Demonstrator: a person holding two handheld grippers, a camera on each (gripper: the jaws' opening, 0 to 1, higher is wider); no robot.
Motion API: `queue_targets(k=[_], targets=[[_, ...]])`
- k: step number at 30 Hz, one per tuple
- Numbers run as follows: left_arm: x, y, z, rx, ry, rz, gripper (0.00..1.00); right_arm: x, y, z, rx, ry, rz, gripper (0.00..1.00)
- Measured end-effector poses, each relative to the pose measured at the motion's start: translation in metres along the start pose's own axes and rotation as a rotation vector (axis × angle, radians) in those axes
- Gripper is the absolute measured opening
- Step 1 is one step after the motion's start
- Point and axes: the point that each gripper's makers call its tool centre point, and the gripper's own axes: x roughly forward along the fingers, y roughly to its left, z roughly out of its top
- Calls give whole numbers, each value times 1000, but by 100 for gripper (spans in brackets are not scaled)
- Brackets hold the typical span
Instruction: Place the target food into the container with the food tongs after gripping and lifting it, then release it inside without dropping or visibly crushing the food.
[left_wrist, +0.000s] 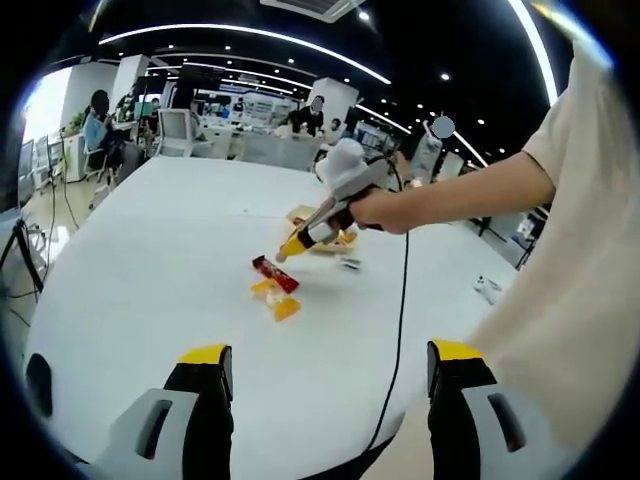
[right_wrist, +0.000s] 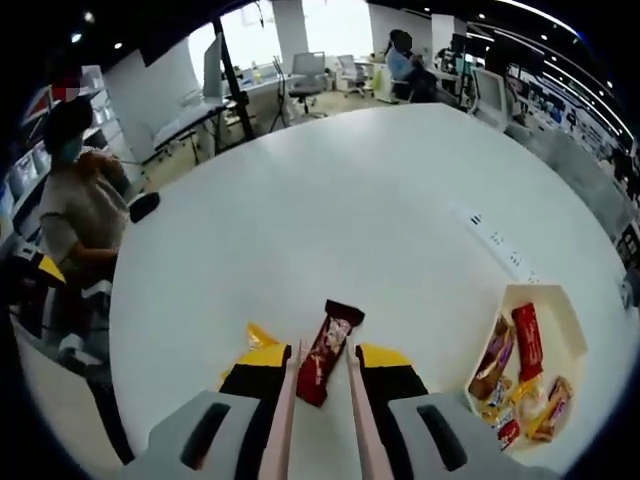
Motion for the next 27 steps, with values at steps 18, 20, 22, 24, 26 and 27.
queue_targets(k=[18, 20, 22, 24, 26, 27], targets=[[-1, 4, 2, -30, -19, -7, 81, 13, -4, -10, 33, 62, -44, 25], [0, 5, 2, -27, -15, -7, 81, 14, -4, -10, 34, 63, -42, 25], [1, 5, 3, -24, -14, -9, 81, 15, -3, -11, 40, 62, -40, 25], [2, 6, 4, -23, -13, -10, 80, 16, -3, -11, 44, 62, -38, 25], [2, 6, 4, -20, -9, -11, 80, 18, -3, -11, 49, 66, -39, 26], [2, 7, 3, -20, -7, -11, 80, 19, -4, -12, 59, 72, -42, 26]])
